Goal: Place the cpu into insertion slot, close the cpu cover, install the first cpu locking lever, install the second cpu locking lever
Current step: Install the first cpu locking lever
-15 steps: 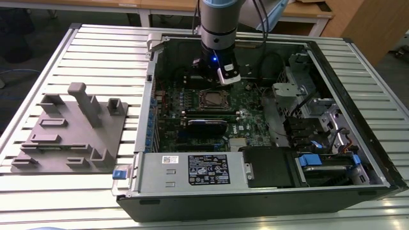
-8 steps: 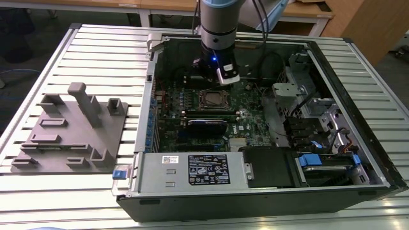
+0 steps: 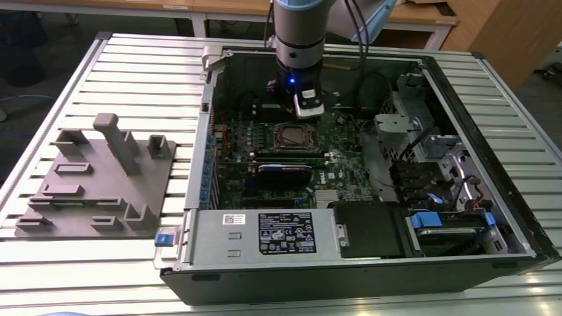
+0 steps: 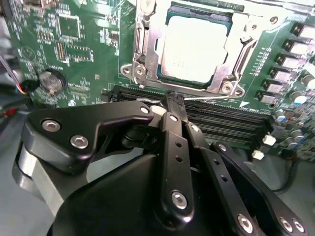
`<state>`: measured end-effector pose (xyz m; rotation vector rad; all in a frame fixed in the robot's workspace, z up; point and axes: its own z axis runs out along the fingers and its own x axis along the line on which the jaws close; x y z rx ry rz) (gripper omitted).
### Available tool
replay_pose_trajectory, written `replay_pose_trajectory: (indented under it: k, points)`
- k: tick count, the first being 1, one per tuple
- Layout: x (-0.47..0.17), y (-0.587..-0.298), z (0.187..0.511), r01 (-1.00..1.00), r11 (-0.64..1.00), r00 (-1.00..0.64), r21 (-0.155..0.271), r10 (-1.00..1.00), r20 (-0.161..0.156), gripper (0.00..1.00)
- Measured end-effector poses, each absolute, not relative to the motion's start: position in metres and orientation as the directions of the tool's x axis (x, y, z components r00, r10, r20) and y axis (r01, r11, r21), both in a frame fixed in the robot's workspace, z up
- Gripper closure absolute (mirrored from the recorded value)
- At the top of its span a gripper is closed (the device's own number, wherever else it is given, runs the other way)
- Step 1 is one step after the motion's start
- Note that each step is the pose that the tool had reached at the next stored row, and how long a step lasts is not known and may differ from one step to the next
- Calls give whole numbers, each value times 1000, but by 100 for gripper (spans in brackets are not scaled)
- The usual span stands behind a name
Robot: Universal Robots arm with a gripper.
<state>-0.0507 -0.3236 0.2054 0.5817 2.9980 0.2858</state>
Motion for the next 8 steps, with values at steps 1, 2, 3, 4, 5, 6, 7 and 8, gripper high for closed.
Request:
replay_pose_trajectory:
  k: [1, 2, 3, 4, 5, 6, 7, 8]
  points:
    - [-51, -323, 205, 373, 907, -921, 196, 387, -37, 89]
    - [-51, -323, 205, 380, 904, -918, 196, 394, -37, 89]
    - [-51, -322, 205, 386, 901, -916, 196, 400, -37, 89]
    - [-51, -321, 205, 391, 899, -913, 196, 406, -37, 89]
    - [-51, -321, 205, 396, 897, -911, 196, 410, -37, 89]
    - [-51, -320, 205, 399, 896, -910, 196, 414, -37, 89]
    - [-51, -318, 205, 403, 894, -908, 196, 417, -37, 89]
    - [-51, -317, 205, 406, 893, -907, 196, 420, -37, 89]
